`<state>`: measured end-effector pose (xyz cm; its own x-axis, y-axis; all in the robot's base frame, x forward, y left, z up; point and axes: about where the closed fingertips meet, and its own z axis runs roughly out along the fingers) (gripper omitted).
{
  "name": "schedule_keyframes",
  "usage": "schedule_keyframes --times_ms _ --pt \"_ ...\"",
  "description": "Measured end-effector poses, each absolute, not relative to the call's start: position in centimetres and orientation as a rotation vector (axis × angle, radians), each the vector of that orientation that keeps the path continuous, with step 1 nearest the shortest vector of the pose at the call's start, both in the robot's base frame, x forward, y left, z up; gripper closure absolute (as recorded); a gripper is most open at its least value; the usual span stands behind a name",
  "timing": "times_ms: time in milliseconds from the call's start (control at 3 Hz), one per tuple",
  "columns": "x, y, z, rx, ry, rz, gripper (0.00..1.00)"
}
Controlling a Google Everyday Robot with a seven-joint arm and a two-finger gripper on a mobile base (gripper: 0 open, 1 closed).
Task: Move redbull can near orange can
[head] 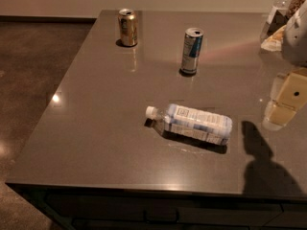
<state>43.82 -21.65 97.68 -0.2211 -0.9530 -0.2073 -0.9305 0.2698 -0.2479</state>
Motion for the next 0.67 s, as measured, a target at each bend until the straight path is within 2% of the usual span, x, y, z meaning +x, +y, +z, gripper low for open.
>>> schedule_keyframes --times_ms 667 --pt "47.5 -19.3 98.3 -1.685 2.222 -0.123 0.00"
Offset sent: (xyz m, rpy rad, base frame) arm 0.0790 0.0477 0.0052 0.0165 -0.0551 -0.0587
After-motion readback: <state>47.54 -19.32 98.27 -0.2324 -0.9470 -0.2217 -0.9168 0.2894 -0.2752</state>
